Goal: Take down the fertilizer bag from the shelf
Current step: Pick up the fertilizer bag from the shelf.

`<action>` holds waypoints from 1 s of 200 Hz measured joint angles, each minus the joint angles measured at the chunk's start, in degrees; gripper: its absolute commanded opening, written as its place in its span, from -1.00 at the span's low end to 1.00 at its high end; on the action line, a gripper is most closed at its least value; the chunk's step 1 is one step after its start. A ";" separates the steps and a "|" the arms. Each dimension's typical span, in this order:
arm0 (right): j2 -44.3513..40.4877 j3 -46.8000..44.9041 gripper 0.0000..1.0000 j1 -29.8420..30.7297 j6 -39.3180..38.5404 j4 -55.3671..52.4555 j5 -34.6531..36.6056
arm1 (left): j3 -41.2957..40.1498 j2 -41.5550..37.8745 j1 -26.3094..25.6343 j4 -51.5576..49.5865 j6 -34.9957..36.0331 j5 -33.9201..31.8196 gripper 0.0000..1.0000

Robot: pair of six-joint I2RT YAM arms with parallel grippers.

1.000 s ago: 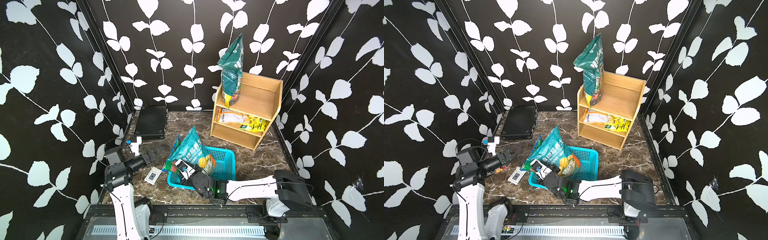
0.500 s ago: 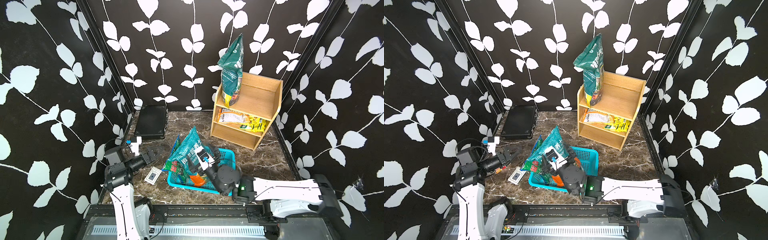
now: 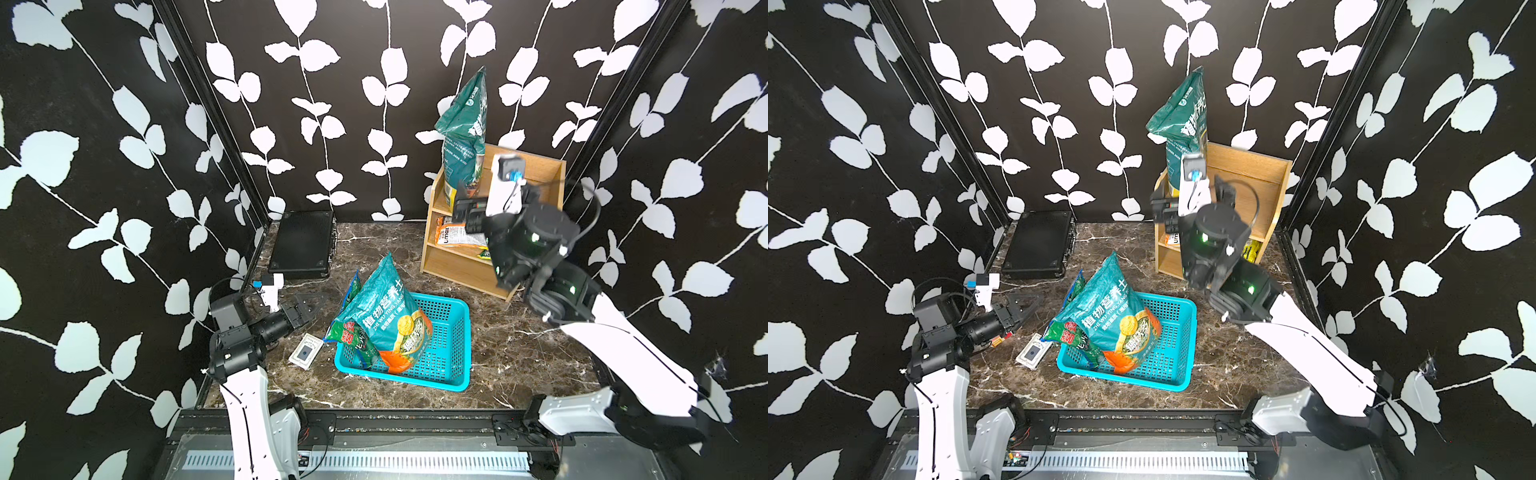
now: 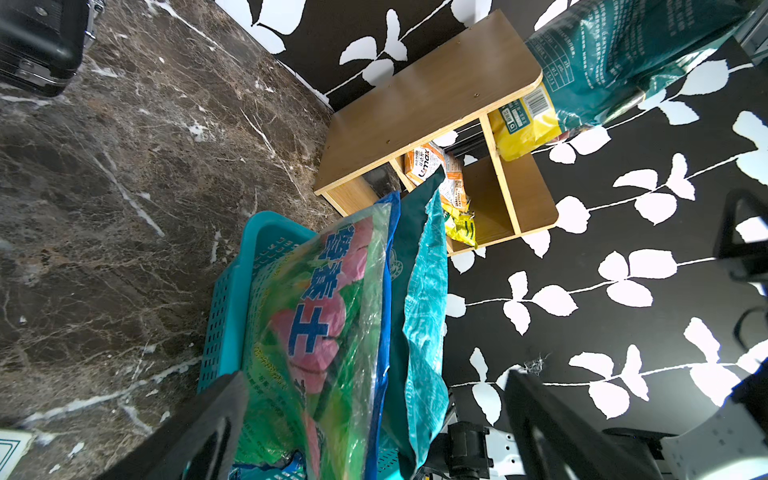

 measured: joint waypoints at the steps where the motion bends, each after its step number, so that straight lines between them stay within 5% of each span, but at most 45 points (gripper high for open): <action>1: 0.46 0.83 0.99 -0.28 -0.02 -0.55 -0.07 | 0.00 0.00 0.00 0.00 0.00 0.02 0.97; 91: 25.20 34.53 1.00 -9.49 -1.88 -24.65 -4.72 | -0.09 0.00 0.00 0.04 0.00 0.20 0.97; 200: 29.59 40.46 1.00 -13.99 -9.73 -23.19 -5.40 | -0.90 0.57 0.00 1.29 -0.07 0.70 0.97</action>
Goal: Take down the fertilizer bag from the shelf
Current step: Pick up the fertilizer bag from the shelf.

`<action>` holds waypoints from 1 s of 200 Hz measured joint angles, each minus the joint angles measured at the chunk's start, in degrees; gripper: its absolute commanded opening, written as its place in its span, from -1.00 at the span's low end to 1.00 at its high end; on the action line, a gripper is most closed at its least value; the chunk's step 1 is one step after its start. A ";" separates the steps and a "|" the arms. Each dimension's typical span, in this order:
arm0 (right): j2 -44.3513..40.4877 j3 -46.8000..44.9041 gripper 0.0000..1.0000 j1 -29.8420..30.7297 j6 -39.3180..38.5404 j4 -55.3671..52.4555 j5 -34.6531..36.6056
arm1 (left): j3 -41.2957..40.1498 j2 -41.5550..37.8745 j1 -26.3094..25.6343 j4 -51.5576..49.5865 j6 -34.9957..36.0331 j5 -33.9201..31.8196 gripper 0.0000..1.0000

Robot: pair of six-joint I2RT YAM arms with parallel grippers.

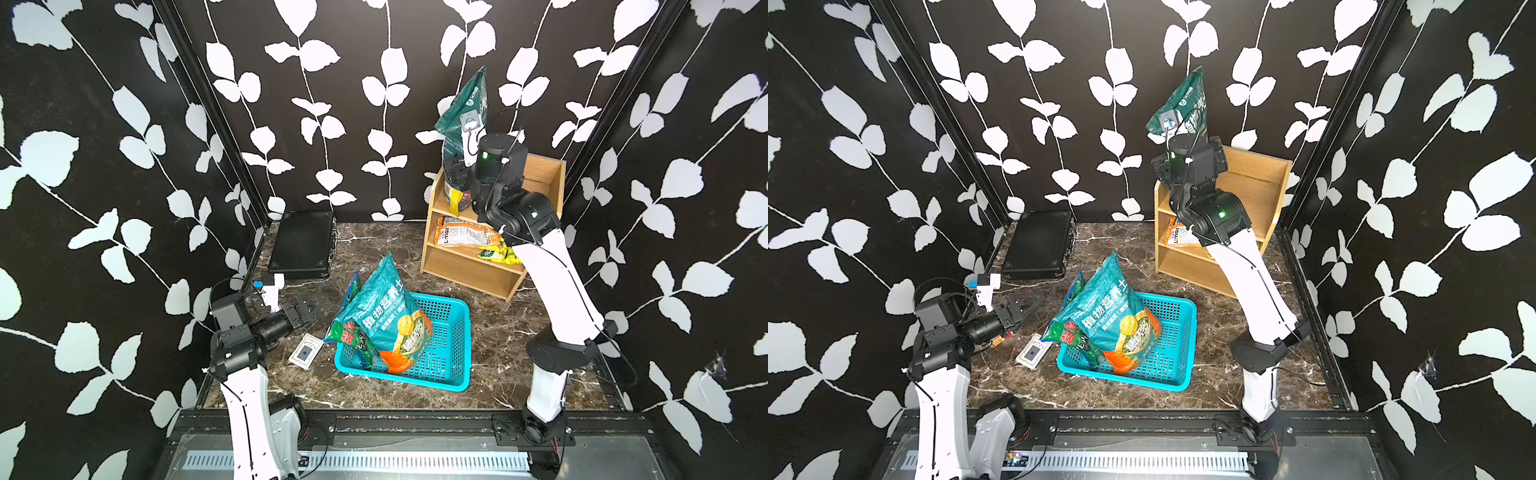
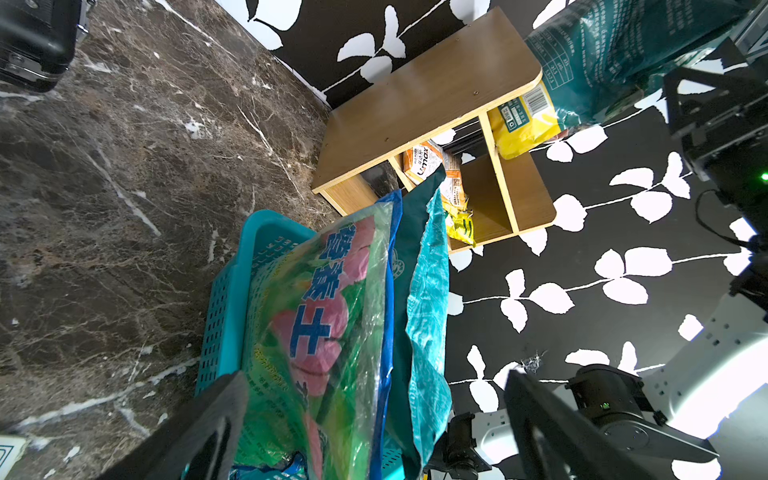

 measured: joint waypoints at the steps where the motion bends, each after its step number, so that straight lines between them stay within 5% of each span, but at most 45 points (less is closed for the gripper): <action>1: 0.15 0.07 1.00 -0.07 -0.02 0.13 0.00 | 0.00 0.02 0.00 0.00 0.00 0.00 0.97; 43: 7.08 4.50 0.94 -2.60 -2.71 2.69 -0.50 | -0.20 0.02 0.00 0.11 -0.20 0.07 0.97; 59: 9.18 5.44 0.52 -3.82 -3.87 3.69 -0.48 | -0.20 0.04 0.00 0.26 -0.22 0.09 0.97; 70: 9.86 5.55 -0.12 -4.42 -4.04 4.39 -0.46 | -0.20 0.17 0.00 0.55 -0.22 0.13 0.97; 82: 10.23 5.57 -0.58 -4.79 -4.92 5.27 -0.13 | -0.24 0.35 0.00 0.90 -0.22 0.15 0.97; 100: 10.29 5.75 -1.00 -5.05 -5.88 5.99 0.07 | -0.33 0.68 0.00 1.03 -0.22 0.17 0.97; 200: 4.74 -3.34 -1.00 -5.07 -4.74 8.59 -1.73 | -0.61 0.92 0.00 1.11 -0.44 0.31 0.97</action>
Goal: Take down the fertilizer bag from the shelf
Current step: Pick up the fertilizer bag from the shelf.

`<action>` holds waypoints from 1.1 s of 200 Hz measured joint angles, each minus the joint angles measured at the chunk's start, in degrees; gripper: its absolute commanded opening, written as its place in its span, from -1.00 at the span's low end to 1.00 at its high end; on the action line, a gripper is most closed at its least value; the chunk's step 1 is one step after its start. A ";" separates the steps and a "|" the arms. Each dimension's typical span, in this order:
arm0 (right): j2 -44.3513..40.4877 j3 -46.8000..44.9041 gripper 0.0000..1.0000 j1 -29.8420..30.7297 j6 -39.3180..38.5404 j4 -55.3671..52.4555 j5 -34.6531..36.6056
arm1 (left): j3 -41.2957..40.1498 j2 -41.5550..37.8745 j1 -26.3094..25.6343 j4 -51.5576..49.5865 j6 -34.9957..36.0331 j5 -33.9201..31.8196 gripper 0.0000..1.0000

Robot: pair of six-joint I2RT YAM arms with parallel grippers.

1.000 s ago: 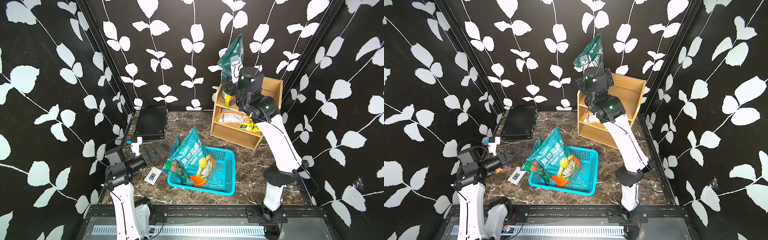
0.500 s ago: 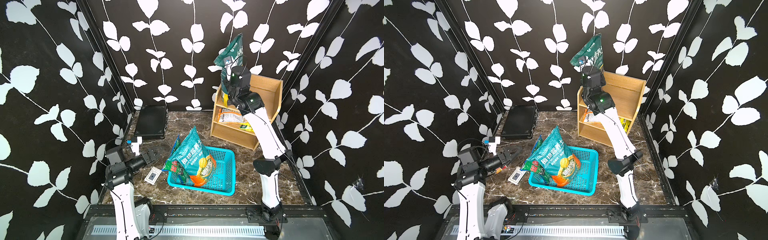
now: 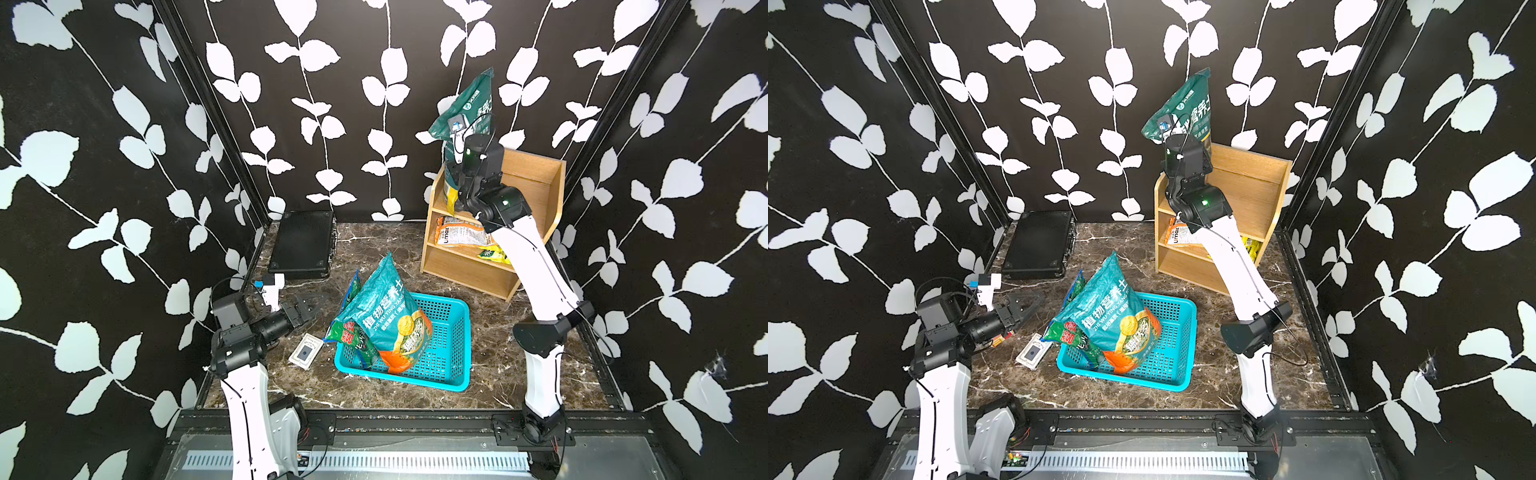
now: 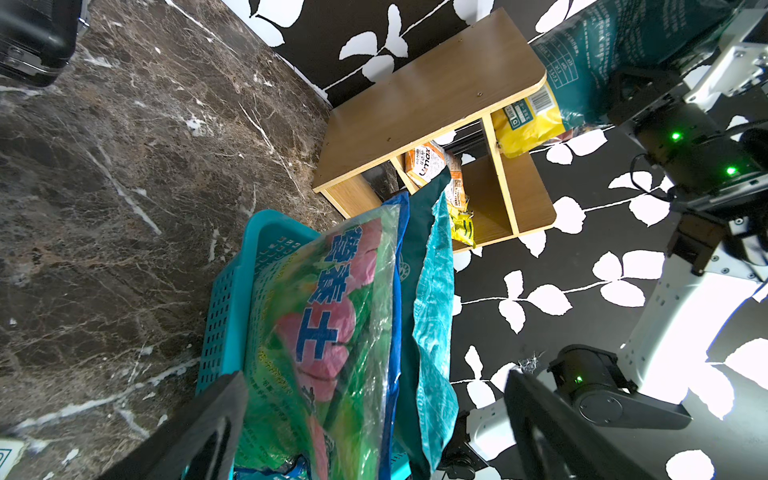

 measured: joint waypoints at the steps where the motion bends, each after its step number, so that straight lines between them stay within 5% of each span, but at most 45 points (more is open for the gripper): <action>1: -0.11 -0.13 -1.00 -0.02 0.02 0.00 -0.11 | 0.00 0.00 0.00 0.02 0.00 0.00 0.97; 119: -27.45 -35.17 -1.00 5.16 2.12 8.20 -2.34 | 0.00 0.17 0.00 0.00 -0.02 0.02 0.97; 220: -44.72 -58.12 -1.00 21.59 1.11 17.22 2.67 | 0.00 0.26 0.00 0.00 -0.02 0.02 0.97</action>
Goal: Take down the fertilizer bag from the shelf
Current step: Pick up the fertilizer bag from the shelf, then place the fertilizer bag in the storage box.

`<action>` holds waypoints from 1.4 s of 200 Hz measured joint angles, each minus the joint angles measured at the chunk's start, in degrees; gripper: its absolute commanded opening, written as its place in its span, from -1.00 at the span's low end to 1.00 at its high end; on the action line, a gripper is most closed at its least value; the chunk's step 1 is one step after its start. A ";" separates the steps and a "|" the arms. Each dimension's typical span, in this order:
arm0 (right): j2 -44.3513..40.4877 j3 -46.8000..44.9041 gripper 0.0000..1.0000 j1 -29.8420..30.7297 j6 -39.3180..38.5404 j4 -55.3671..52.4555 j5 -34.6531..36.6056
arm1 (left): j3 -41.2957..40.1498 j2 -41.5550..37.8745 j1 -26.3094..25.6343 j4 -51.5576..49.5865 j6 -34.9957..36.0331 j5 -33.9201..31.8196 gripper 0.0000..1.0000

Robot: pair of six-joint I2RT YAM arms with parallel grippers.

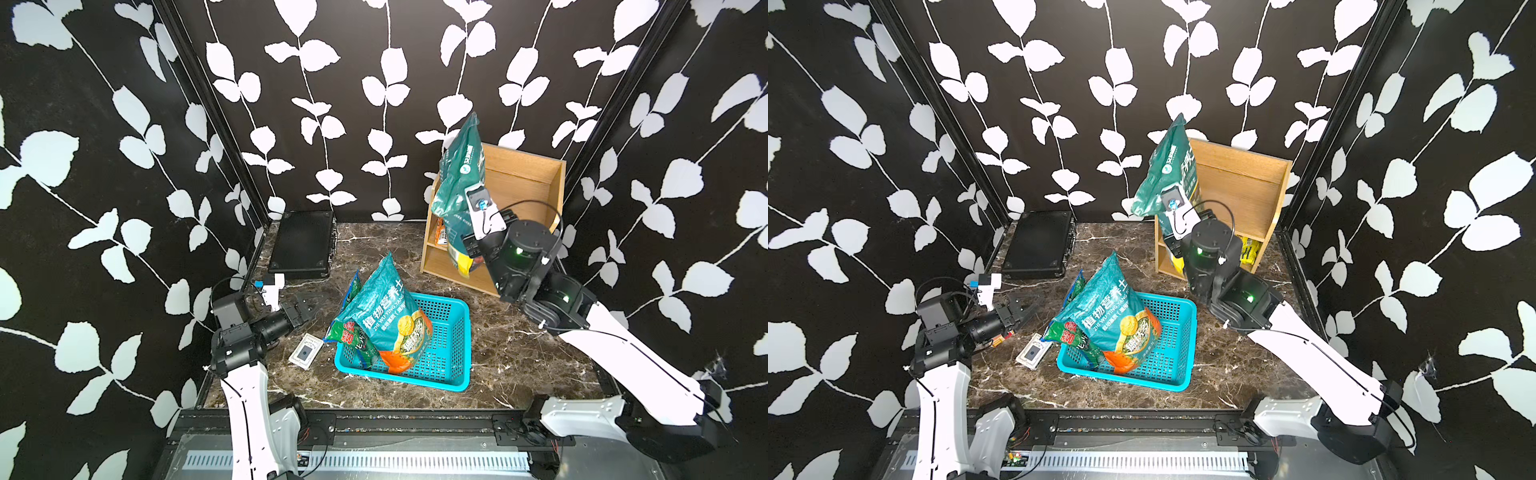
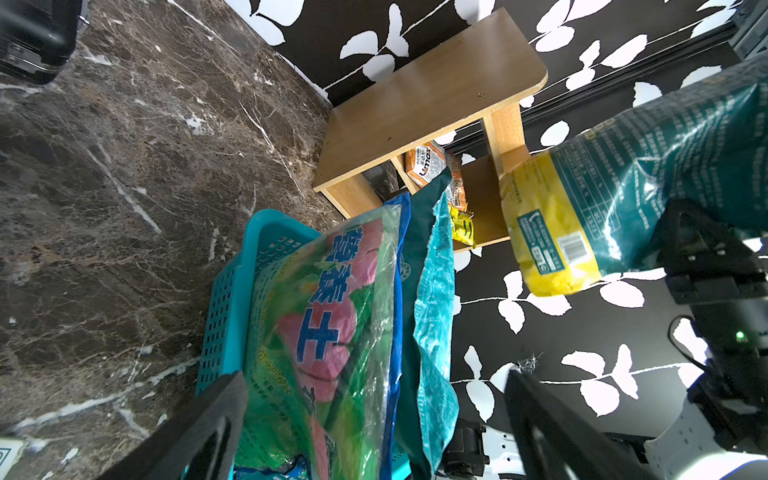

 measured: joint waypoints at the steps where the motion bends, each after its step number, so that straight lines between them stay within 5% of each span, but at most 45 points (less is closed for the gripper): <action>1: -0.02 -0.11 -1.00 0.13 -0.04 0.04 0.07 | 0.00 0.00 0.00 0.00 -0.02 0.00 0.97; 70: -1.07 -8.17 -1.00 10.84 -3.21 7.45 3.74 | 0.00 0.07 0.00 0.00 0.00 0.22 0.97; 280: -9.70 -38.03 -1.00 19.37 0.48 28.48 14.95 | -0.11 0.50 0.00 0.00 -0.02 1.20 0.97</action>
